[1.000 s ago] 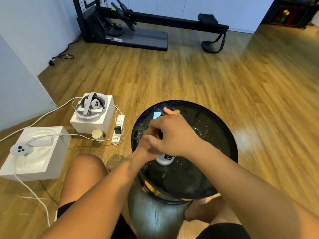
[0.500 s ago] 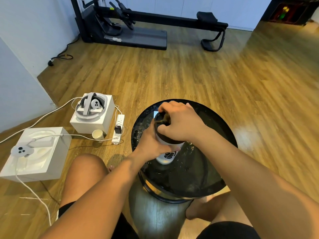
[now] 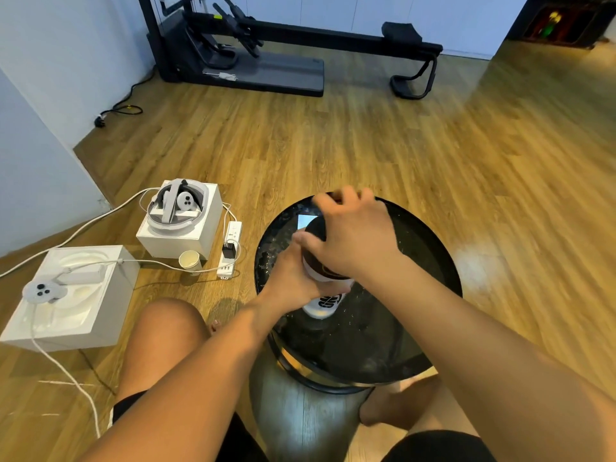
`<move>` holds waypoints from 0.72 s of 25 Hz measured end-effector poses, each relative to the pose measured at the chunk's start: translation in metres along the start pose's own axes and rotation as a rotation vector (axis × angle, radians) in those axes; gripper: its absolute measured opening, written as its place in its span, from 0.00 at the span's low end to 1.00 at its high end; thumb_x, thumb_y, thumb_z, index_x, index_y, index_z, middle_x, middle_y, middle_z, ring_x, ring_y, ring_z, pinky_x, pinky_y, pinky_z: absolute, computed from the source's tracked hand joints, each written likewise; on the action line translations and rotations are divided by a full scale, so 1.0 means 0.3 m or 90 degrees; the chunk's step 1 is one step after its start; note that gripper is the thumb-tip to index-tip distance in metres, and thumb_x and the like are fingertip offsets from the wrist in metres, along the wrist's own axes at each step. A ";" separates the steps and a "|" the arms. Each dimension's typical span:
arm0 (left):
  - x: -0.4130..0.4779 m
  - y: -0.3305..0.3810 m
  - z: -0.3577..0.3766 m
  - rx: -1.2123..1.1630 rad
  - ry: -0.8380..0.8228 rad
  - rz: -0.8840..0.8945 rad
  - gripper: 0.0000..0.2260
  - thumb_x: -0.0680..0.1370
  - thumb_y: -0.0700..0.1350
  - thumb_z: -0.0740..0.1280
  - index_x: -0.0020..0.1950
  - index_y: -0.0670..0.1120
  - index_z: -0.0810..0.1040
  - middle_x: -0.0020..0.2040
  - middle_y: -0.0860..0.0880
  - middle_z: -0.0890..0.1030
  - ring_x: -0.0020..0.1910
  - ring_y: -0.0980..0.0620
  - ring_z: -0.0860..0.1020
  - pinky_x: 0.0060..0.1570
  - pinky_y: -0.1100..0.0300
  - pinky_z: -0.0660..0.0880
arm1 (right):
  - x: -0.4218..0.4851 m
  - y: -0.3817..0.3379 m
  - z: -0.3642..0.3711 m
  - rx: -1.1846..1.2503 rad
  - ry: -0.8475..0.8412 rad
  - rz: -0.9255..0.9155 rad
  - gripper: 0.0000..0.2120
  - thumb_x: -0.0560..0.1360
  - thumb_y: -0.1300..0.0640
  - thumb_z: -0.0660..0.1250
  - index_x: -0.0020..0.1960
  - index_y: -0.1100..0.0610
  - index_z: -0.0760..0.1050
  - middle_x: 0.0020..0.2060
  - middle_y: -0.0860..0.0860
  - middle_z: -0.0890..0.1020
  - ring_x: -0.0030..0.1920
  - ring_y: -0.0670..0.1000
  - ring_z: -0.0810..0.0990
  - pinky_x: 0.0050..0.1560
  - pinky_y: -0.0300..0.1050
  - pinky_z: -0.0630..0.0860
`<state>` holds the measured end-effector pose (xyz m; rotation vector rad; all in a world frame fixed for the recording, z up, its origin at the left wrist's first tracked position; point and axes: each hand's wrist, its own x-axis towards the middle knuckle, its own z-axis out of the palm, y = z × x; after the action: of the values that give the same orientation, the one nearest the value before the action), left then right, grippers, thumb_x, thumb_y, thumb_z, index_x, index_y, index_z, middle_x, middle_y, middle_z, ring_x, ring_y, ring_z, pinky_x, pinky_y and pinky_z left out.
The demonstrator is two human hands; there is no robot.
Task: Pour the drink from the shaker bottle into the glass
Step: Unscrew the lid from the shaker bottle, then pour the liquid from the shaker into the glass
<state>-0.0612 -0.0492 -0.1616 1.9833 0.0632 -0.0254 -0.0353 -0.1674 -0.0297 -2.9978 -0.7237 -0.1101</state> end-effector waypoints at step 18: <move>-0.041 0.030 0.012 -0.044 0.022 0.052 0.47 0.57 0.61 0.81 0.72 0.57 0.65 0.67 0.59 0.75 0.67 0.61 0.73 0.64 0.64 0.70 | -0.141 0.501 -0.015 0.372 -0.038 0.188 0.54 0.52 0.33 0.77 0.74 0.43 0.62 0.67 0.50 0.74 0.61 0.48 0.73 0.58 0.42 0.66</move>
<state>-0.0730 -0.0566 -0.1543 1.9152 0.0054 0.0637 -0.0044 -0.3205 -0.0343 -2.5067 -0.2446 0.1743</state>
